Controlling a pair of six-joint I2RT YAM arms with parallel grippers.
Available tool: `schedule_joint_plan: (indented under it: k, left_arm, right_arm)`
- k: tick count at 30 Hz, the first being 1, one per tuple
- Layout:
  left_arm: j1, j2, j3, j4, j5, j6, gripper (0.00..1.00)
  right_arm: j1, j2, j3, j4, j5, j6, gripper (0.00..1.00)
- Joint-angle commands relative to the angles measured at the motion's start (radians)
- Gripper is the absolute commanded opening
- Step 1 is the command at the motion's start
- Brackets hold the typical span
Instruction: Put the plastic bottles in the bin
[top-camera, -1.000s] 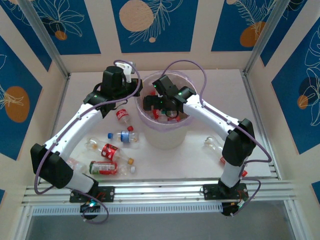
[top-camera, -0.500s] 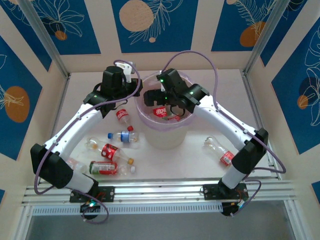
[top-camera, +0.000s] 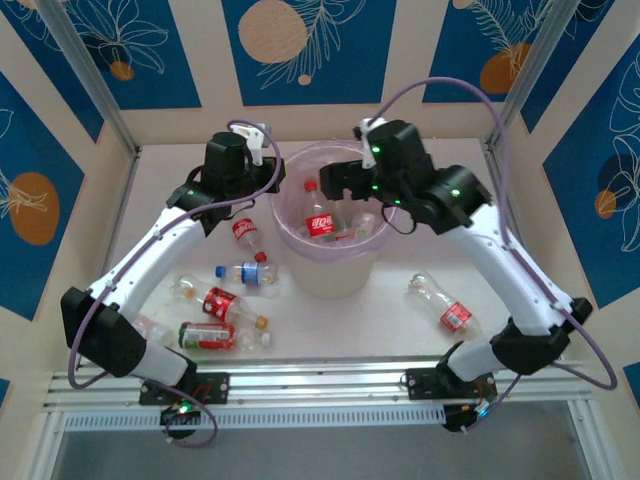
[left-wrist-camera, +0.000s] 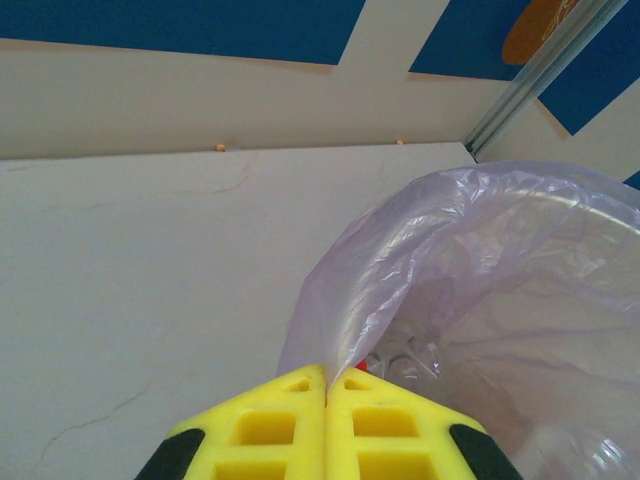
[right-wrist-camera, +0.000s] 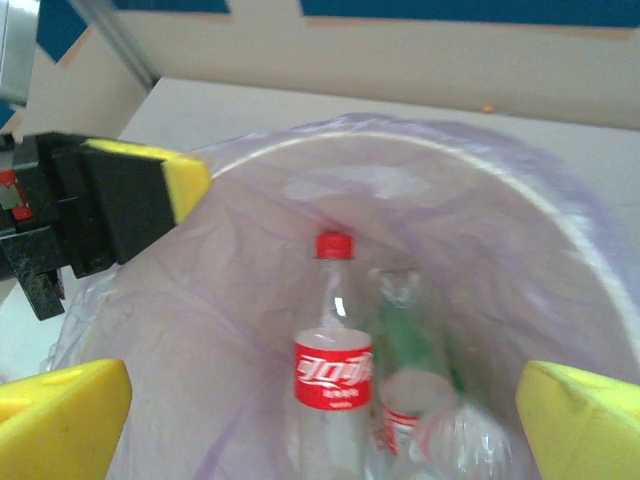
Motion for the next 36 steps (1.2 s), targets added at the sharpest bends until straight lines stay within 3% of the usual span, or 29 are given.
schedule_joint_plan:
  k: [1, 8, 12, 16, 20, 24, 30, 36]
  left_arm:
    - [-0.006, 0.008, 0.013, -0.025, 0.008, -0.008, 0.0]
    - [-0.006, 0.015, 0.019, -0.024, 0.006, -0.003, 0.0]
    - [-0.006, 0.019, 0.026, -0.025, 0.01, -0.002, 0.0]
    - [-0.006, 0.017, 0.03, -0.03, 0.013, 0.006, 0.0]
    - [-0.007, 0.011, 0.02, -0.009, 0.021, 0.001, 0.0]
    - [-0.005, 0.023, 0.005, 0.018, 0.027, -0.012, 0.0]
    - [-0.006, 0.033, -0.002, 0.027, 0.038, -0.015, 0.0]
    - [-0.006, 0.036, -0.023, 0.061, 0.046, -0.032, 0.0]
  right_arm:
    - [-0.068, -0.066, 0.019, -0.199, 0.088, 0.044, 0.99]
    - [-0.302, -0.175, -0.146, -0.405, 0.052, 0.199, 0.99]
    - [-0.432, -0.253, -0.37, -0.407, -0.052, 0.25, 1.0]
    - [-0.518, -0.324, -0.577, -0.387, -0.13, 0.305, 0.94]
    - [-0.551, -0.365, -0.757, -0.348, -0.154, 0.351, 0.93]
    - [-0.598, -0.46, -0.989, -0.122, -0.276, 0.46, 0.96]
    - [-0.596, -0.429, -1.033, -0.195, -0.242, 0.515, 0.99]
    - [-0.574, -0.543, -1.101, -0.19, -0.2, 0.615, 0.99]
